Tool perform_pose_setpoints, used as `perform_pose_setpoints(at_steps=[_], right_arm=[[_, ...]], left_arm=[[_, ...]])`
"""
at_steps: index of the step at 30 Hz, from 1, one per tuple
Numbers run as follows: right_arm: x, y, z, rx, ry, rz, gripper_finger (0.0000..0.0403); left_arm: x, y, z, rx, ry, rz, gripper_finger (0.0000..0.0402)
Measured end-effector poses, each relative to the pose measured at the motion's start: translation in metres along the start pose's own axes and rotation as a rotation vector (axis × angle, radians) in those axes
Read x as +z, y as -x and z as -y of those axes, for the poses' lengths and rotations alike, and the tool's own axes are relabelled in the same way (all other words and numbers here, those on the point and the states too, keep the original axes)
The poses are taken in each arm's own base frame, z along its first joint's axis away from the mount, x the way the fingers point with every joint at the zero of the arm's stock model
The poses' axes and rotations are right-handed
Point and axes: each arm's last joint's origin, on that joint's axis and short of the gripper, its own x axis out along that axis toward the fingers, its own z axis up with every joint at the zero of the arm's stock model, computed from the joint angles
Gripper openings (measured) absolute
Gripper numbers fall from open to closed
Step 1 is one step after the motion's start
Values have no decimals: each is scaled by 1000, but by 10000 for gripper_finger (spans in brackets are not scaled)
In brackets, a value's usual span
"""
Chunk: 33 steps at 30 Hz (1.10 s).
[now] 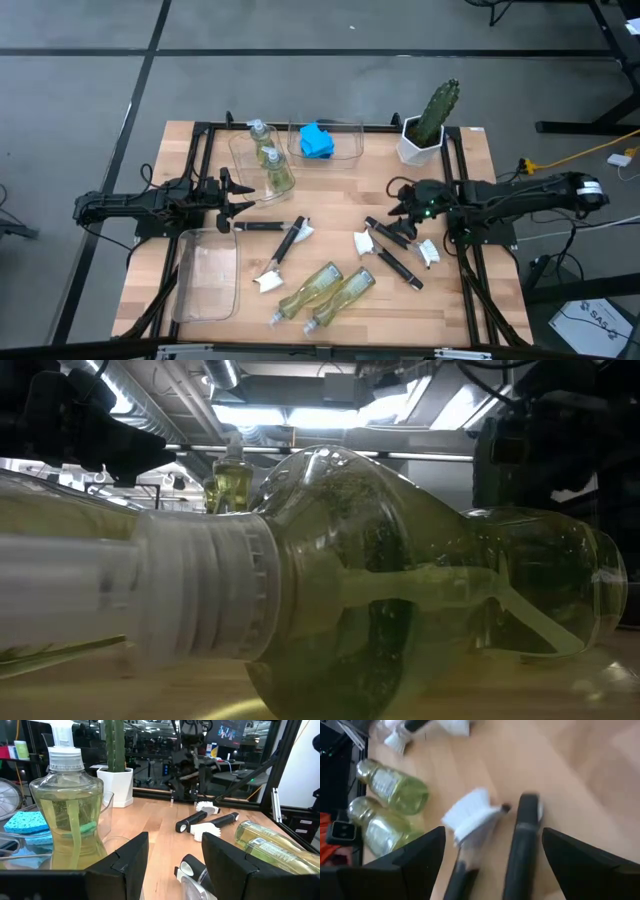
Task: Pick & Place Kitchen Sink Supplies
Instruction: Move the dish brush from right to left
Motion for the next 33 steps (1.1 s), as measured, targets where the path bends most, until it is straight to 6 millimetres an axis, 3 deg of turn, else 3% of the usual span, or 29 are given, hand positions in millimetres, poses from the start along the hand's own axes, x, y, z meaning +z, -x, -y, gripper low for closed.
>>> perform_pose_setpoints(at_steps=[8, 15, 22, 27, 33], right_arm=[[-21, -15, -5, -66, -37, -183, 328], [-41, -41, -5, -198, -30, -396, 328], [-37, -65, -15, -440, 32, -568, 312], [-22, -78, -29, -517, 95, -638, 241], [-9, -89, -36, -600, 161, -619, 92]], left_arm=[[0, 0, 0, 0, 0, 0, 180], [0, 0, 0, 0, 0, 0, 180], [0, 0, 0, 0, 0, 0, 180], [0, 0, 0, 0, 0, 0, 180], [0, 0, 0, 0, 0, 0, 180]])
